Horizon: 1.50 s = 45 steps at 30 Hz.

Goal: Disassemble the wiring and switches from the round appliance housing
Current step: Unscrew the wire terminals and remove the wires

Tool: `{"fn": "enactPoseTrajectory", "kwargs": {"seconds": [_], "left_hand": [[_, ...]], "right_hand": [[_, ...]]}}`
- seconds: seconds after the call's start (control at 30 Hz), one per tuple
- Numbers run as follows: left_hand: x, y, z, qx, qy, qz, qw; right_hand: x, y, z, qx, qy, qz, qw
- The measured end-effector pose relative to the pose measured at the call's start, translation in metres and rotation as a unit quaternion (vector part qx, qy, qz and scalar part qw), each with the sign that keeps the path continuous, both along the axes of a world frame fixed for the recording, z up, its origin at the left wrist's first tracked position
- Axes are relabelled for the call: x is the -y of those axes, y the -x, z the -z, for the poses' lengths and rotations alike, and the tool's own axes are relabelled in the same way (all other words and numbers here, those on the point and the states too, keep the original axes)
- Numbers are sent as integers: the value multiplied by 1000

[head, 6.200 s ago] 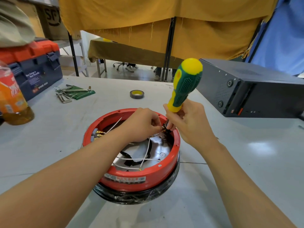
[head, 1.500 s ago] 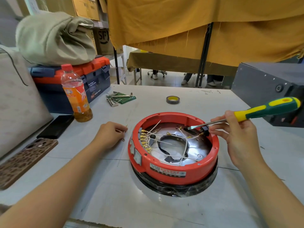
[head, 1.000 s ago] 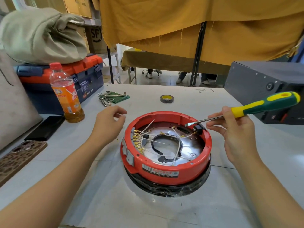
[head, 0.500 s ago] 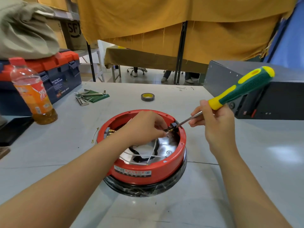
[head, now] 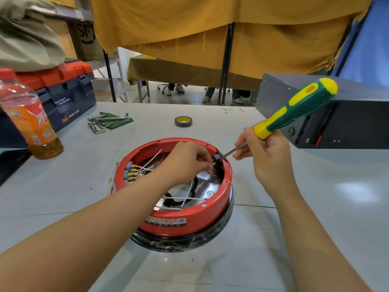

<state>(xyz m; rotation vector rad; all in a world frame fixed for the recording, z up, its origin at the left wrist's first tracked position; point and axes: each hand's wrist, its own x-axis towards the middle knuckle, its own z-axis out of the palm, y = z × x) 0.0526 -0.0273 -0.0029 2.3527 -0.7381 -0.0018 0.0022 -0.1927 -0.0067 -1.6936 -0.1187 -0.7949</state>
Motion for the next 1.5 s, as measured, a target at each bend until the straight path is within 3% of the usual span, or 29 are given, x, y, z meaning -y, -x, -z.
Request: {"fn": "enactPoseTrajectory", "kwargs": {"seconds": [0.53,0.8,1.1,1.33,1.5], "left_hand": [[0,-2,0,0,1,-1,1000],[0,-4,1,12,-11,5,1000],[0,-5,2,27,-15,9,999],[0,-4,2,25,-16,8,1000],[0,-4,1,23,-20,8,1000]], "right_hand": [[-5,1,-2,-4,42,-47,998],[-13,4,-7,-2,163,-26,986],[-20,2,-22,28,324,-28,945],[-16,-4,-23,16,301,-47,952],[-10,-9,-18,-11,197,-45,979]]}}
